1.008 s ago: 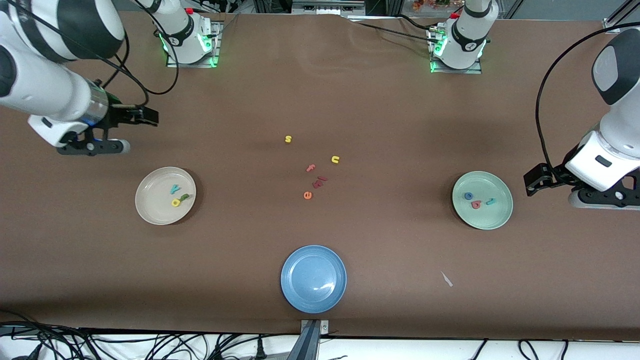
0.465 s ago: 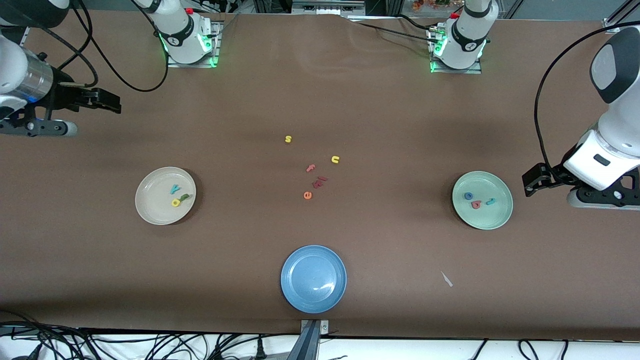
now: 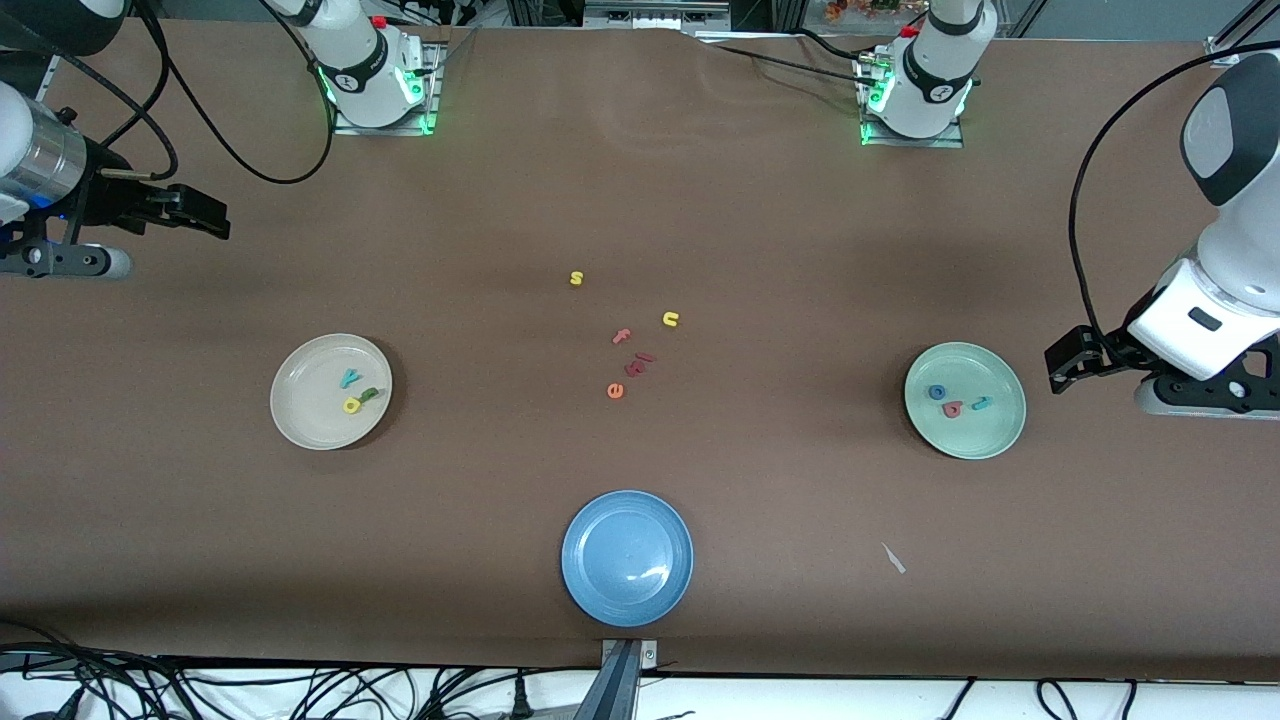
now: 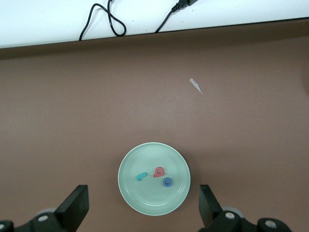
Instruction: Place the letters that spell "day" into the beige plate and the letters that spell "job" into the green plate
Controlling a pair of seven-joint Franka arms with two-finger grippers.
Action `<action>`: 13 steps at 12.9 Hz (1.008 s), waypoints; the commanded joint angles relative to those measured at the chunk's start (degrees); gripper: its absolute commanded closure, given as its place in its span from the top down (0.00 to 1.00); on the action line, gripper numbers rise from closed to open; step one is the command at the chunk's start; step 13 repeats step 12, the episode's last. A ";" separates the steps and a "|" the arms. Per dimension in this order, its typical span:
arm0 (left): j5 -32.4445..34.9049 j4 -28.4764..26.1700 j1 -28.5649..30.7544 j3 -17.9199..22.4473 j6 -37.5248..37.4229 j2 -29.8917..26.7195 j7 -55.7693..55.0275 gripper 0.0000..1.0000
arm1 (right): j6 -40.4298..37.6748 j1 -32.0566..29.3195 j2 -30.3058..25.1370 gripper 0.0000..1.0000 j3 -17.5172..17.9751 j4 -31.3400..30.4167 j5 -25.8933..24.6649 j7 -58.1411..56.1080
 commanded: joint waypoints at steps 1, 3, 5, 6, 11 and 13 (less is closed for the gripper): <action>-0.07 -0.22 0.22 -0.23 0.08 -0.86 0.93 1.00 | 2.17 -0.72 -0.59 1.00 0.87 -0.01 -0.67 -0.50; -0.07 -0.22 0.14 -0.23 0.08 -0.86 1.02 1.00 | 2.27 -0.63 -0.33 1.00 0.87 -0.01 -0.67 -0.50; -0.07 -0.22 0.14 -0.23 0.08 -0.86 1.02 1.00 | 1.83 -0.54 0.29 1.00 0.87 0.17 -0.76 -0.58; -0.07 -0.22 0.14 -0.23 0.08 -0.86 1.02 1.00 | 1.83 -0.54 0.46 1.00 0.87 0.26 -0.76 -1.19; -0.07 -0.22 0.14 -0.23 0.08 -0.77 1.02 1.00 | 1.57 -0.63 0.55 1.00 0.78 0.26 -0.76 -1.90; -0.07 -0.22 0.14 -0.23 0.08 -0.86 1.02 1.00 | 1.57 -0.63 0.55 1.00 0.78 0.26 -0.76 -1.90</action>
